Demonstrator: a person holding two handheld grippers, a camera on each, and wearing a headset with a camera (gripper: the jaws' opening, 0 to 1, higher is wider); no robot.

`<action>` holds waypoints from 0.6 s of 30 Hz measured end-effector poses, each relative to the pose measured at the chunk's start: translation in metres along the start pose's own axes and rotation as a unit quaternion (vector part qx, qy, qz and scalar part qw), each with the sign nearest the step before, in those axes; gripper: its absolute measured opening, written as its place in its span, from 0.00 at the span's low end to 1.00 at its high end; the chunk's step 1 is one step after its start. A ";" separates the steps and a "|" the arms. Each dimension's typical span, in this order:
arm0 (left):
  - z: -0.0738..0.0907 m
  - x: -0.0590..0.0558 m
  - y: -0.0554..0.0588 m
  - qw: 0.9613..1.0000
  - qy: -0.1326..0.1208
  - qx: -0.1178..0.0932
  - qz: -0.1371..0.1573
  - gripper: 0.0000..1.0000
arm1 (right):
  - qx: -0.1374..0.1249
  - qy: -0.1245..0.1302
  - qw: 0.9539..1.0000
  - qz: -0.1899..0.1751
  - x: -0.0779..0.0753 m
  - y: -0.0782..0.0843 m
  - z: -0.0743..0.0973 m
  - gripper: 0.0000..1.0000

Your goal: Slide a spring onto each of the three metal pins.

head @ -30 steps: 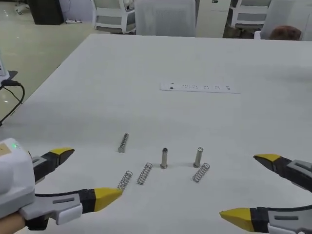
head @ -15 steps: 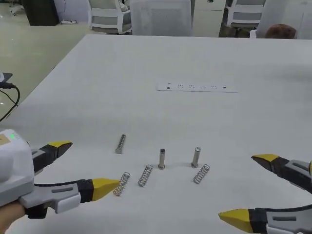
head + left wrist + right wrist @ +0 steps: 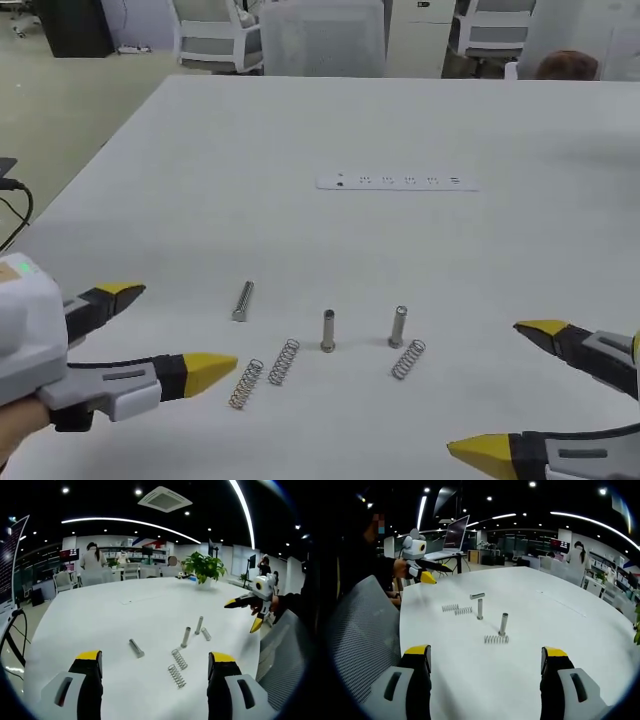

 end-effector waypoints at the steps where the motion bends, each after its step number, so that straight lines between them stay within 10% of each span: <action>1: -0.001 0.001 0.000 1.000 0.000 0.000 0.000 0.84 | 0.000 0.000 1.000 0.000 0.000 0.000 0.000 0.90; 18: -0.033 0.019 -0.014 1.000 0.003 0.016 -0.019 0.78 | -0.003 0.004 1.000 -0.001 -0.001 0.000 0.001 0.90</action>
Point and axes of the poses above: the centre of the closed fingertips' face, and the gripper's own axes: z roughly backward along the fingers, x roughly to its left, y roughly out of its underside, the point moved 9 cm from there along z, roughly backward along the fingers, and after that the axes turned 4 degrees about -z, right-handed, at the moved point
